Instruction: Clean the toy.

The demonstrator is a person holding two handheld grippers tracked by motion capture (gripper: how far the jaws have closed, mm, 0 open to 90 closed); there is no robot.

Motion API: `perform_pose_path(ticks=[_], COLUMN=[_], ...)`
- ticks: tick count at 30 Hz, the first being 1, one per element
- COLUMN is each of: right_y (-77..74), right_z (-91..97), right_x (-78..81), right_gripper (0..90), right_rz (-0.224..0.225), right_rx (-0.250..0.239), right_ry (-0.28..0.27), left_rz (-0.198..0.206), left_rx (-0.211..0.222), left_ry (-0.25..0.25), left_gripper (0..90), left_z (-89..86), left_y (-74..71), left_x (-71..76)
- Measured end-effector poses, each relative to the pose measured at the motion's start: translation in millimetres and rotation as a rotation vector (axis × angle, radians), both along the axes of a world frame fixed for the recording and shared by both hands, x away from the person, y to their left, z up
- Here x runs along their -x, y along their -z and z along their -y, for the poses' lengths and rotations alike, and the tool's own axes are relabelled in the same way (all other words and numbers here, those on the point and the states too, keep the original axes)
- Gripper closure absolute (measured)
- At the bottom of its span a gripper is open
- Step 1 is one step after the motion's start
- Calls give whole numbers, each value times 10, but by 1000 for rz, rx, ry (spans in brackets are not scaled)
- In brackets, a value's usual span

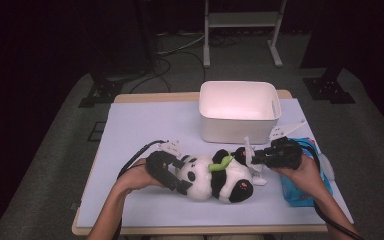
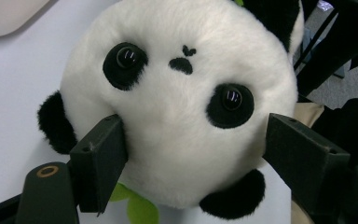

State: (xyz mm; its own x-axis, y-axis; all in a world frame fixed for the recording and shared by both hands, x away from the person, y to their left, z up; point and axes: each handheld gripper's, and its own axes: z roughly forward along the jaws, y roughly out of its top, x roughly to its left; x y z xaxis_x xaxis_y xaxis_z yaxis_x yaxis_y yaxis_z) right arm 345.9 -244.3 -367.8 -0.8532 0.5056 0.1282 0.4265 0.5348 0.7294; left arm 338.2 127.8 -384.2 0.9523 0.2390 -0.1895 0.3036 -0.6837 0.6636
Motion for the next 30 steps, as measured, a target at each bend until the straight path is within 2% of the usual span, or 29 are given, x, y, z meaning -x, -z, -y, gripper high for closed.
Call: perform_pose_path(ticks=[6, 9, 17, 22, 25, 28, 30], right_y=[3, -15, -92, -115, -134, -175, -201], right_z=[-7, 4, -43, -159, -244, -328, -368], right_x=[21, 50, 177, 199, 198, 207, 213], right_gripper=[830, 839, 843, 843, 843, 843, 843], right_rz=[-22, -37, -61, -82, -84, -78, -83], right_rx=[0, -7, -7, -7, 1, 4, -12], right_ry=[-20, -24, -67, -108, -129, -150, -164], left_rz=[23, 42, 64, 82, 89, 85, 83], left_rx=[24, 26, 31, 48, 73, 71, 72], left_ry=[-10, -12, -10, -9, -11, -11, -15], left_gripper=[225, 224, 210, 190, 183, 183, 187], left_z=[-43, -56, -98, -96, -94, -88, -76], left_y=[32, 34, 14, 32, 34, 41, 44], left_x=[49, 71, 76, 64, 57, 52, 54])
